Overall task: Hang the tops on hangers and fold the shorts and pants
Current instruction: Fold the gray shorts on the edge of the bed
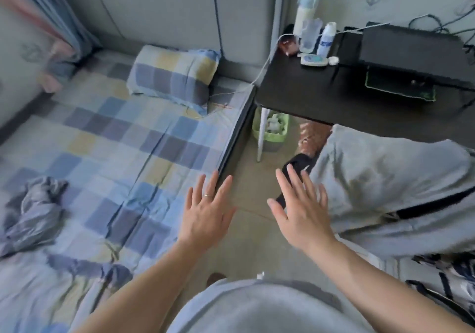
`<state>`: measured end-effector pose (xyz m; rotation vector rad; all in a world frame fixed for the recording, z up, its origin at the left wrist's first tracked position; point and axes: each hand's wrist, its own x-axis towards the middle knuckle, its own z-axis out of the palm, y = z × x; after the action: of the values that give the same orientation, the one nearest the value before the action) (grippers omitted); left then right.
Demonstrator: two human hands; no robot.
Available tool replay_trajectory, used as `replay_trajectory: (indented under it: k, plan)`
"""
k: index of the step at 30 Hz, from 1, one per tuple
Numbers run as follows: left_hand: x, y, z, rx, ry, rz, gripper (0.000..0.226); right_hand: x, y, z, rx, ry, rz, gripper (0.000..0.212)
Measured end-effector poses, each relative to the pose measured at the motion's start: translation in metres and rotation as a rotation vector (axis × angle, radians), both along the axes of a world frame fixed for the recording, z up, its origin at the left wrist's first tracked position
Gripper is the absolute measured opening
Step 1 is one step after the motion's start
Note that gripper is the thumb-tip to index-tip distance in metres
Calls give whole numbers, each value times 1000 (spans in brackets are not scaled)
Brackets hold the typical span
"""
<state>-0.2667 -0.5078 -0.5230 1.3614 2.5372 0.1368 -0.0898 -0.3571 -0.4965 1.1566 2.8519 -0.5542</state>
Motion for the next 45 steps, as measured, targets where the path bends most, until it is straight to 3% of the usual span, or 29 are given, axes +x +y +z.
replay_trajectory:
  k: [7,14,21,27,37,45]
  plan:
    - [-108,-138,-2,57,20,390,65,-163,-80,-19,-23,8,339,64]
    - [-132,-225,-34,112,-63,779,69,-276,-149,-43,-69,-62,682,66]
    - [-182,-266,-82,22,-121,1049,65,-389,-192,-91,-110,-161,977,66]
    - [-236,-284,-133,-37,-183,1227,64,-494,-225,-141,-117,-230,1099,65]
    - [-331,-350,-259,-114,-235,1309,65,-613,-282,-272,-39,-382,1225,65]
    - [-413,-428,-405,-164,-247,1243,69,-717,-369,-404,20,-354,1257,67]
